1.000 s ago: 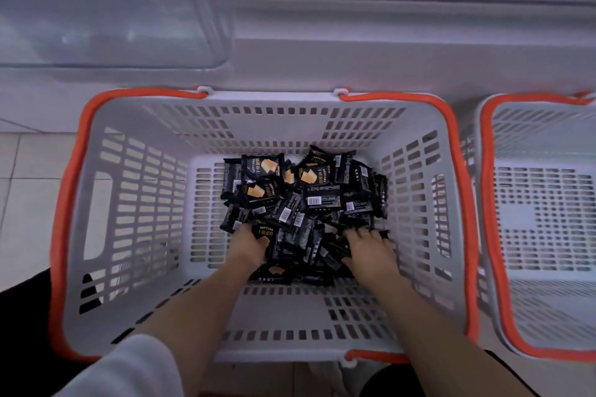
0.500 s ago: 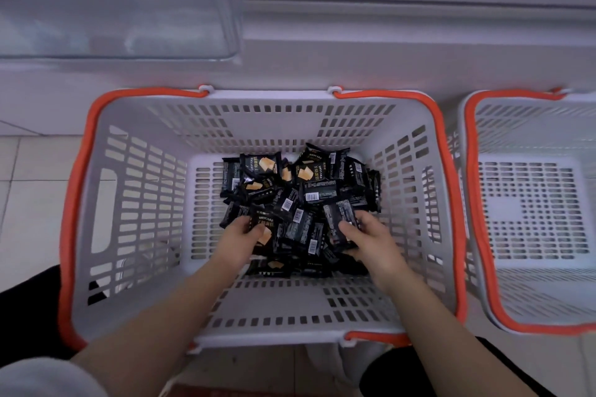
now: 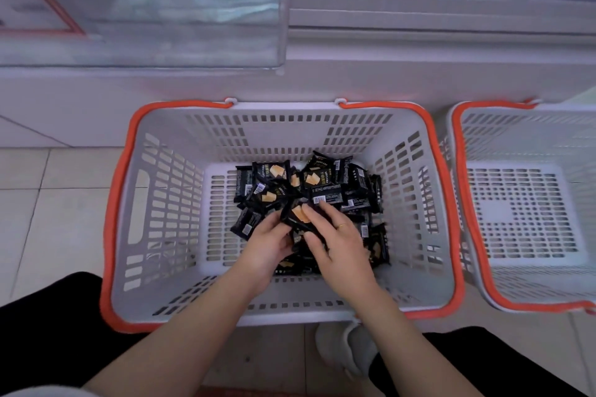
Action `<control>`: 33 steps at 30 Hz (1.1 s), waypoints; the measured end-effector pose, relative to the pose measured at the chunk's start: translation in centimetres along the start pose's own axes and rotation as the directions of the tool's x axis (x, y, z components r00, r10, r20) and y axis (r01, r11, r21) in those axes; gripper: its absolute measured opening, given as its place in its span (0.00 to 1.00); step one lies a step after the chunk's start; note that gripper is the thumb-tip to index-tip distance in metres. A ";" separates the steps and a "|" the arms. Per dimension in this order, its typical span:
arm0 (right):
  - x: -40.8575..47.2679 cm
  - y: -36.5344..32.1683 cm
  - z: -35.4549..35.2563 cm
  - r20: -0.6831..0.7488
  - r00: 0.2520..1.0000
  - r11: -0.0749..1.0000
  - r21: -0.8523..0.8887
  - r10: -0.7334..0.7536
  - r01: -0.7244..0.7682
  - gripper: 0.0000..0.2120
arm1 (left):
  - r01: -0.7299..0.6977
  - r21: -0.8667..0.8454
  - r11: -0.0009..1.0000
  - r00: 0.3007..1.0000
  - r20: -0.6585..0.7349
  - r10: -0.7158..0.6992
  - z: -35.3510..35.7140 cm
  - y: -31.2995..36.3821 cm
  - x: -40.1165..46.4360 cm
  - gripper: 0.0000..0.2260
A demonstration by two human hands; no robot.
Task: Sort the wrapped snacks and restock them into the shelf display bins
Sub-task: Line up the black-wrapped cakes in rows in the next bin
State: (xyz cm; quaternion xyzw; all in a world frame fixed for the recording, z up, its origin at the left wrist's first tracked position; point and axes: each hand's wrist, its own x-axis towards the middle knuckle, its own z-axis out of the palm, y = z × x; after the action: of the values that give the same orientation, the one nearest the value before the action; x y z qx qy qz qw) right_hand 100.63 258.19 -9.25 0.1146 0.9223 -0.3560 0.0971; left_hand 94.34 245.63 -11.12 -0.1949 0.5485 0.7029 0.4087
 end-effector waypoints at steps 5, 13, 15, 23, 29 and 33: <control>-0.5 0.0 0.4 -0.063 0.985 0.958 0.252 0.161 -0.140 0.29 | -0.009 0.052 0.999 1.000 -0.002 0.009 -0.1 -0.1 -0.4 0.09; 0.4 0.4 1.1 -0.136 0.933 0.891 0.371 0.332 -0.263 0.22 | -0.020 0.229 0.973 1.000 -0.017 0.024 0.0 0.2 0.1 0.08; 0.4 1.1 0.4 -0.127 0.963 0.942 0.269 0.239 -0.199 0.24 | 0.022 0.228 0.973 0.998 -0.070 -0.006 -0.8 1.1 0.8 0.08; 0.3 2.6 -0.6 0.170 0.975 0.959 -0.218 -0.143 0.179 0.29 | 0.050 0.636 0.770 0.995 0.039 -0.097 -2.6 3.3 2.0 0.05; 1.5 2.3 0.2 0.228 0.968 0.992 -0.052 -0.105 0.119 0.31 | -0.040 0.714 0.699 0.955 0.232 -0.182 -2.7 1.9 2.0 0.04; 2.6 4.3 0.4 0.228 0.966 0.992 -0.006 0.124 -0.126 0.37 | -0.013 0.743 0.669 0.988 0.113 -0.107 -3.6 1.1 2.5 0.06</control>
State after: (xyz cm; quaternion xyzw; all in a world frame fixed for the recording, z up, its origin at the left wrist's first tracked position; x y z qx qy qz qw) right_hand 99.40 261.39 -12.97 0.1312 0.8945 -0.3638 0.2242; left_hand 91.38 243.07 -13.40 0.0261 0.7496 0.4210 0.5100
